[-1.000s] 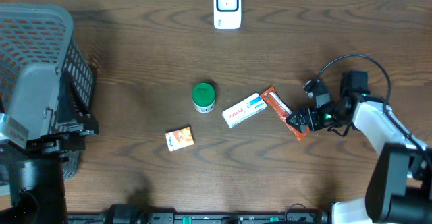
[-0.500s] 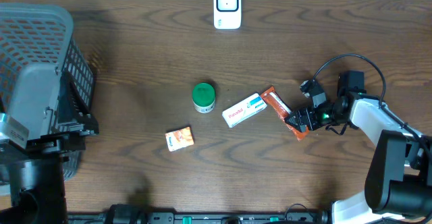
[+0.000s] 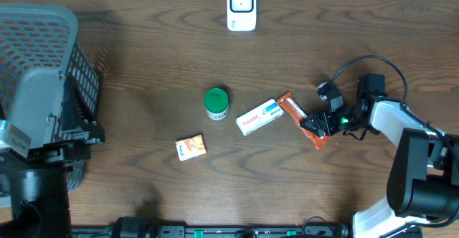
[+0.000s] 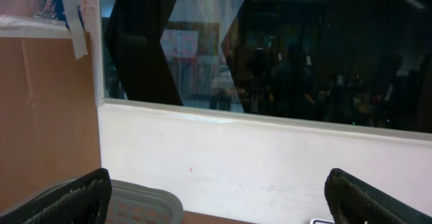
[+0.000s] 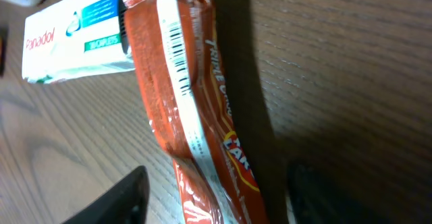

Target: Scan the item barcode

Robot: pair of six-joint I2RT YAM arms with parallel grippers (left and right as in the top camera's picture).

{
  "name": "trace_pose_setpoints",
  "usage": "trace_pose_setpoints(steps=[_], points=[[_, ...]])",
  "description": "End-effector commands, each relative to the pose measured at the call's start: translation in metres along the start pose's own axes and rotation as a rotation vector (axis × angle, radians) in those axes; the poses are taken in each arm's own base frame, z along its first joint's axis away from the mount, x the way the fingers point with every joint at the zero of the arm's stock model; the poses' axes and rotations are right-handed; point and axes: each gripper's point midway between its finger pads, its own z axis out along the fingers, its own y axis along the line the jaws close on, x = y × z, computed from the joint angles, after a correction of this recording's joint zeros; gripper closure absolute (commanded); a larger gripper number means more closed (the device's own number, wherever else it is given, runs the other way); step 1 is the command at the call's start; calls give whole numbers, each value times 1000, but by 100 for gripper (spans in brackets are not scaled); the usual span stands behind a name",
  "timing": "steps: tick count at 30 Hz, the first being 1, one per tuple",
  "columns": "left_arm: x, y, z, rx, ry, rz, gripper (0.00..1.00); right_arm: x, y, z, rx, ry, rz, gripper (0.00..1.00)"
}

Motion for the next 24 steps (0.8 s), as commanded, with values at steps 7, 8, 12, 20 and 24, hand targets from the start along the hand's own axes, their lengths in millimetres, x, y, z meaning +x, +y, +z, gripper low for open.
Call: trace_pose_setpoints(steps=[7,8,12,20,24], points=[[-2,14,-3,-68,-14,10,1,49,-7,14,24,162,101,54],[-3,15,-3,-77,-15,12,1,50,-7,14,24,163,101,55],[-3,20,-3,-104,-18,18,1,54,-6,15,21,168,107,73],[-6,25,-8,-128,-30,22,1,55,-5,16,21,168,149,99],[-6,26,-13,-128,-29,22,1,43,1,14,-21,131,145,99]])
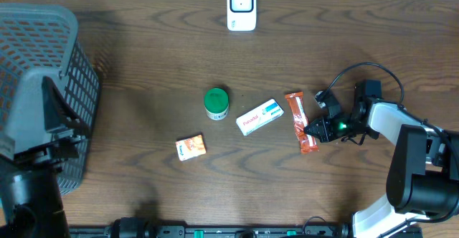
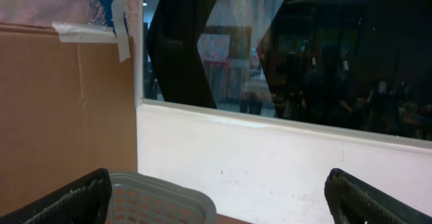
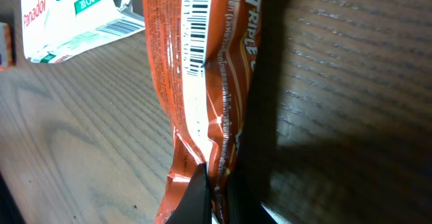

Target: Scan the item barcode

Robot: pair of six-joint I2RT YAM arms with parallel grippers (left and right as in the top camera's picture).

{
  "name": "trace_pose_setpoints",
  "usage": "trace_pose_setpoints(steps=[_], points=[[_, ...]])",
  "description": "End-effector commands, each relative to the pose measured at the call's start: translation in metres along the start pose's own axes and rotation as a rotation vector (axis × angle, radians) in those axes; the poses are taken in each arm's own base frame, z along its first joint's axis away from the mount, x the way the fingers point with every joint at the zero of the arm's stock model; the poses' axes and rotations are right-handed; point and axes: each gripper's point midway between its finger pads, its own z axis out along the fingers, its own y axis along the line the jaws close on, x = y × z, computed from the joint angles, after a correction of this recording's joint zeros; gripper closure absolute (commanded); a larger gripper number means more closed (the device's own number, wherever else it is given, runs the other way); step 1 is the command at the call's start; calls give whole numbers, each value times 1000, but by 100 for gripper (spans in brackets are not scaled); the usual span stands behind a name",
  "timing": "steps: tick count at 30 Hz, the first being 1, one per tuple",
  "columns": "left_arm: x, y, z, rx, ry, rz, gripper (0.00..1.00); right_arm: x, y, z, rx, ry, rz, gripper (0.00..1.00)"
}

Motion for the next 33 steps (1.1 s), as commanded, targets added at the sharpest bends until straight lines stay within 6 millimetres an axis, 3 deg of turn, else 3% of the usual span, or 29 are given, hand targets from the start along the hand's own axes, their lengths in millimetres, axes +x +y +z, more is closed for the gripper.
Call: trace_pose_setpoints(steps=[1,8,15,18,21,26,30,33], points=[[-1,2,-9,1,-8,-5,1,13,-7,7,10,48,44,99],[3,3,-14,0,10,-1,1,-7,28,-9,-138,-30,-27,99],[4,4,-19,0,11,-1,1,-21,61,-51,-109,-108,-120,99],[-2,6,-35,12,-17,-7,1,-26,80,-71,-83,-158,-181,99],[-8,-8,-57,118,-66,-15,1,-29,100,-88,-60,-203,-236,99],[1,-12,-91,185,-132,-18,1,-31,131,-106,-52,-258,-277,99],[13,-5,-102,169,-196,-28,1,-21,152,-111,-68,-250,-296,99],[18,5,-101,109,-234,-40,1,-9,168,-113,-86,-230,-306,99]])
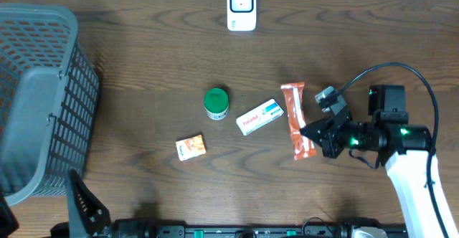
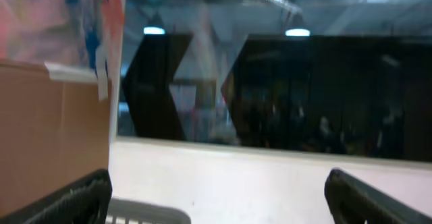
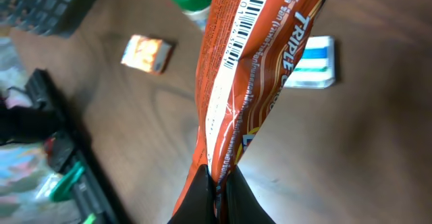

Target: Scan the item barcode

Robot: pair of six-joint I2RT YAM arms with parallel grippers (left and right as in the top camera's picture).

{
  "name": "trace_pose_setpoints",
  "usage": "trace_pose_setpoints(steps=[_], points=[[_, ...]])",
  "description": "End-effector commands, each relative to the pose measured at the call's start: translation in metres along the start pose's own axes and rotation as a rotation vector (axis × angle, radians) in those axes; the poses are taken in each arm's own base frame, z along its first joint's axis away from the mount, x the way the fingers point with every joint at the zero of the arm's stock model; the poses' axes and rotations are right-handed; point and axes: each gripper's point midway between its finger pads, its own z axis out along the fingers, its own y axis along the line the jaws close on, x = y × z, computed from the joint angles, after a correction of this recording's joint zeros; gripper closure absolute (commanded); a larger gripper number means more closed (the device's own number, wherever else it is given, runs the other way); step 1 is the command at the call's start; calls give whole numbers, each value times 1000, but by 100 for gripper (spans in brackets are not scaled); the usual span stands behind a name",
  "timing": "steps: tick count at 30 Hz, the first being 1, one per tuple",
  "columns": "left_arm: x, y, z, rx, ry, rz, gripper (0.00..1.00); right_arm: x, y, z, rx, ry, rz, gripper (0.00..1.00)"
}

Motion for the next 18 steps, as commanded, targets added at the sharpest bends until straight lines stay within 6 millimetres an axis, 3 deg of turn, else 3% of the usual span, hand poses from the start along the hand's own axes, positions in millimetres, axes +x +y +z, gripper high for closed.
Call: trace_pose_setpoints(steps=[1,6,9,15,18], points=[[12,14,3,-79,-7,0,1,-5,25,-6,-39,-16,-11,99],[2,49,17,-301,-94,-18,1,-3,48,-11,-62,-22,-47,99],[-2,56,33,-352,-124,-29,1,-3,58,-13,-71,-30,-83,99],[27,57,70,-370,-26,-13,1,-1,72,-15,-91,-31,-109,99],[36,57,75,-370,-30,-158,1,4,79,-14,-109,-11,-105,99]])
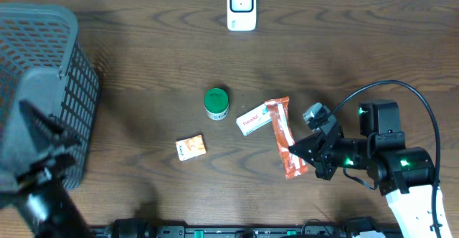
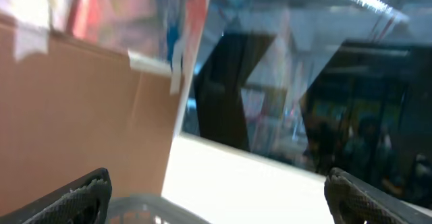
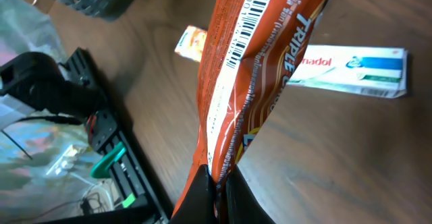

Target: Scan the item barcode

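An orange snack wrapper [image 1: 280, 134] hangs above the table, and my right gripper [image 1: 305, 154] is shut on its near end. In the right wrist view the wrapper [image 3: 251, 69] runs up from the pinched fingers [image 3: 217, 187], with its barcode [image 3: 244, 23] showing along the white seam. The white scanner [image 1: 242, 7] stands at the table's far edge, well away from the wrapper. My left gripper [image 2: 219, 204] is open and holds nothing; it faces a wall and window above the basket.
A white Panadol box [image 1: 252, 118] lies just left of the wrapper, with a green-capped bottle [image 1: 216, 103] beyond it. A small orange box [image 1: 191, 147] sits nearer the front. A dark mesh basket [image 1: 43, 73] fills the left side, with my left arm [image 1: 43, 188] by it.
My right gripper has moved left and toward the table's front with the wrapper, which now hangs beside the Panadol box. The left arm has shifted near the basket and its view has tilted.
My right gripper was open around the wrapper's near end as it lay right of the Panadol box. Then it was shut on that end. Later the wrapper was held off the table with its barcode showing, and now it is farther left.
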Robot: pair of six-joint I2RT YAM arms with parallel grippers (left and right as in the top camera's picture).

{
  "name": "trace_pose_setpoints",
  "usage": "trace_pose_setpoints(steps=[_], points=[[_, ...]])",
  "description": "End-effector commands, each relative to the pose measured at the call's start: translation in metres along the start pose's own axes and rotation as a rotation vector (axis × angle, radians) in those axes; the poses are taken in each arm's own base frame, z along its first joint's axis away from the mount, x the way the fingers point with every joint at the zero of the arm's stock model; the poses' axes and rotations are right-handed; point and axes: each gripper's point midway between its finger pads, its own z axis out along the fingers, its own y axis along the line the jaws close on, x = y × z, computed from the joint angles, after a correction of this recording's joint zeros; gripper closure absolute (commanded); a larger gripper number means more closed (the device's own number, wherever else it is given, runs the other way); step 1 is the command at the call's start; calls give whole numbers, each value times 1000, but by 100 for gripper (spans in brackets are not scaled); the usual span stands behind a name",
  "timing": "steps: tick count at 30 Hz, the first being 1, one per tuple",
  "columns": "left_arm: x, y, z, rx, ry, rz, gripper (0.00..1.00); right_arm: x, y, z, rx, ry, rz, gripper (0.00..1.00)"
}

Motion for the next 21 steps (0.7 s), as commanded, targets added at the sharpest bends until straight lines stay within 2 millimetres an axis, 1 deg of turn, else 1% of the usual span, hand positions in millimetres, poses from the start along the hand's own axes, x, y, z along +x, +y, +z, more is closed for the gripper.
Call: trace_pose_setpoints(steps=[1,3,5,9,11,12,13,18,21], points=[[4,6,0,-32,-2,-187,1,-4,14,-1,-41,-4,-2,99],[10,6,0,-34,7,-252,1,-2,19,1,-53,7,-8,99],[22,7,2,-39,29,-255,1,-2,23,3,-66,15,-21,99],[60,9,5,-55,100,-221,1,0,30,6,-86,27,-44,99],[84,11,5,-65,144,-194,1,0,32,7,-93,32,-50,99],[93,11,5,-67,158,-181,1,0,32,7,-94,33,-50,99],[106,9,6,-48,175,-147,1,1,33,7,-96,35,-52,99],[147,-10,5,89,195,-66,1,1,33,7,-97,35,-53,99],[171,-8,2,96,205,-54,1,1,33,7,-97,36,-31,99]])
